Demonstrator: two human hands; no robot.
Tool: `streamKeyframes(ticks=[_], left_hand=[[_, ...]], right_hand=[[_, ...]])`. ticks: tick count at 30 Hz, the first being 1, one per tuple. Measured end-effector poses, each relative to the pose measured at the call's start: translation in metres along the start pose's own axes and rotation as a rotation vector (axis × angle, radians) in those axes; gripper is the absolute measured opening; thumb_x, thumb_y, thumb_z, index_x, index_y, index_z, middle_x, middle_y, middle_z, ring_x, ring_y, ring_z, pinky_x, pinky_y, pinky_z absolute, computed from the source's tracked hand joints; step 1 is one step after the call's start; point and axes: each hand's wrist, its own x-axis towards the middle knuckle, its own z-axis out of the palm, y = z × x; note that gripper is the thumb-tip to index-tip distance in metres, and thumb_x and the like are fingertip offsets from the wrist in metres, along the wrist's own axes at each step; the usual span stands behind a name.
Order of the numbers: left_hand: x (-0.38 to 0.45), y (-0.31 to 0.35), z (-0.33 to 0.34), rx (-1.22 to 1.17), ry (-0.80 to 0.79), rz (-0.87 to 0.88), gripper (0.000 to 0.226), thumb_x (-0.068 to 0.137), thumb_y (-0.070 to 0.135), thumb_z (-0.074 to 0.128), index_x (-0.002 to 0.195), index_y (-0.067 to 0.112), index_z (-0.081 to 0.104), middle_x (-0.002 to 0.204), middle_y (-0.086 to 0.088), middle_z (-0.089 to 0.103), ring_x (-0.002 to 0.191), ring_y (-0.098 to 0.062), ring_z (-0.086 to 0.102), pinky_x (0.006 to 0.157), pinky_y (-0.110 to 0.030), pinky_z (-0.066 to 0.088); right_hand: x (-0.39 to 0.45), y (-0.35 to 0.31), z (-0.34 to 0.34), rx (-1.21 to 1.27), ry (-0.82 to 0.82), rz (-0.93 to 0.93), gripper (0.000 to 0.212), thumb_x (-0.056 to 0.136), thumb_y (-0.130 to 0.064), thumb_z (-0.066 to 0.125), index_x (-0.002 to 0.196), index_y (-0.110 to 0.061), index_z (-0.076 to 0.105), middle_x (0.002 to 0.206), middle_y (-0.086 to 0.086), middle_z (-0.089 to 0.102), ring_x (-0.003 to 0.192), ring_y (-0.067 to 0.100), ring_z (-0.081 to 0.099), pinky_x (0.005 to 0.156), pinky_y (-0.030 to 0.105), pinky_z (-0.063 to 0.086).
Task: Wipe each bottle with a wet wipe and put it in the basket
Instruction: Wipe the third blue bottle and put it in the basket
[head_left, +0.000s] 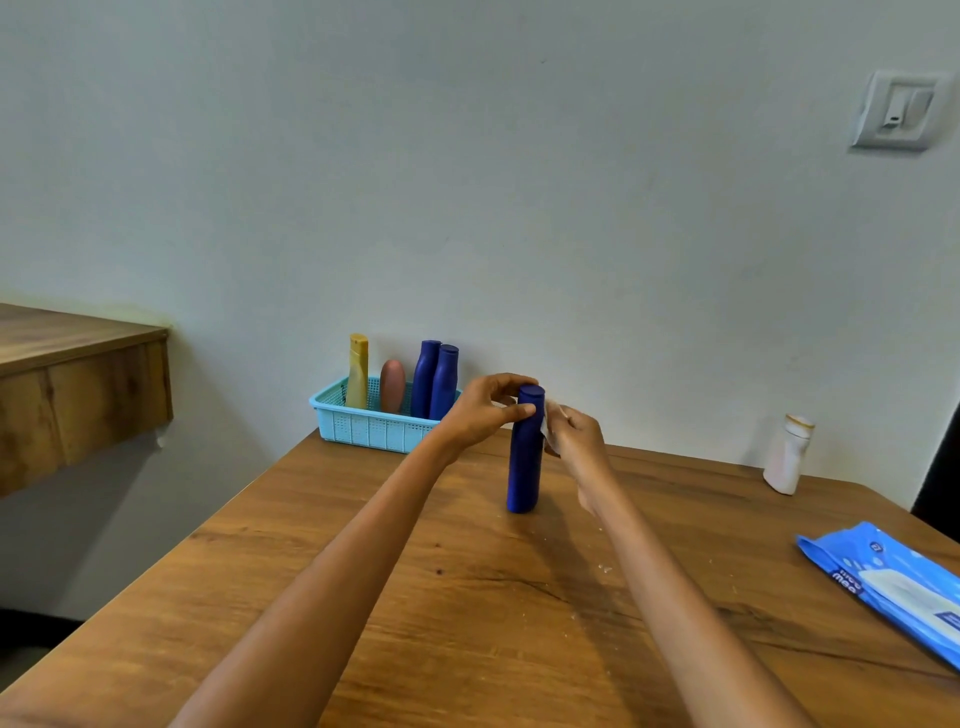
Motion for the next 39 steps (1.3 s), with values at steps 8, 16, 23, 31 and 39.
streamKeyframes(ticks=[8, 16, 23, 31, 39], left_hand=[[-0.002, -0.001, -0.006, -0.081, -0.089, -0.009, 0.030, 0.089, 0.014, 0.061, 0.116, 0.026, 0.056, 0.116, 0.005, 0.061, 0.114, -0.015, 0.055, 0.097, -0.032, 0.047], [-0.001, -0.008, -0.007, -0.065, -0.073, -0.014, 0.030, 0.088, 0.022, 0.064, 0.117, 0.029, 0.057, 0.121, 0.007, 0.060, 0.121, -0.013, 0.050, 0.104, -0.035, 0.039], [-0.004, -0.005, -0.001, -0.085, 0.013, 0.019, 0.031, 0.089, 0.012, 0.062, 0.119, 0.014, 0.055, 0.108, 0.002, 0.063, 0.095, -0.007, 0.061, 0.079, -0.016, 0.052], [-0.003, -0.005, 0.000, -0.180, 0.068, 0.019, 0.027, 0.088, 0.014, 0.063, 0.113, 0.022, 0.057, 0.110, 0.002, 0.065, 0.105, -0.012, 0.061, 0.091, -0.025, 0.050], [-0.002, 0.001, -0.005, -0.399, 0.221, 0.016, 0.027, 0.086, 0.006, 0.063, 0.108, 0.022, 0.059, 0.103, 0.006, 0.067, 0.096, -0.008, 0.064, 0.078, -0.017, 0.052]], right_hand=[[-0.011, 0.014, -0.005, -0.187, -0.128, 0.320, 0.022, 0.098, -0.033, 0.046, 0.091, -0.016, 0.057, 0.085, 0.004, 0.061, 0.073, 0.014, 0.055, 0.061, 0.022, 0.043], [-0.004, -0.015, -0.001, 0.127, 0.013, 0.101, 0.027, 0.098, -0.029, 0.046, 0.111, -0.013, 0.063, 0.106, 0.003, 0.065, 0.100, 0.017, 0.059, 0.069, 0.022, 0.046], [-0.008, -0.011, 0.003, 0.177, 0.005, 0.154, 0.021, 0.098, -0.029, 0.046, 0.106, -0.015, 0.060, 0.107, 0.006, 0.064, 0.098, 0.018, 0.058, 0.073, 0.025, 0.046], [-0.006, -0.003, -0.005, 0.068, -0.023, 0.246, 0.022, 0.095, -0.036, 0.050, 0.095, -0.016, 0.061, 0.098, 0.004, 0.064, 0.092, 0.018, 0.057, 0.077, 0.028, 0.043], [-0.003, 0.025, -0.003, -0.019, -0.091, 0.320, 0.023, 0.090, -0.039, 0.057, 0.098, -0.018, 0.063, 0.103, 0.007, 0.066, 0.100, 0.024, 0.061, 0.098, 0.043, 0.047]])
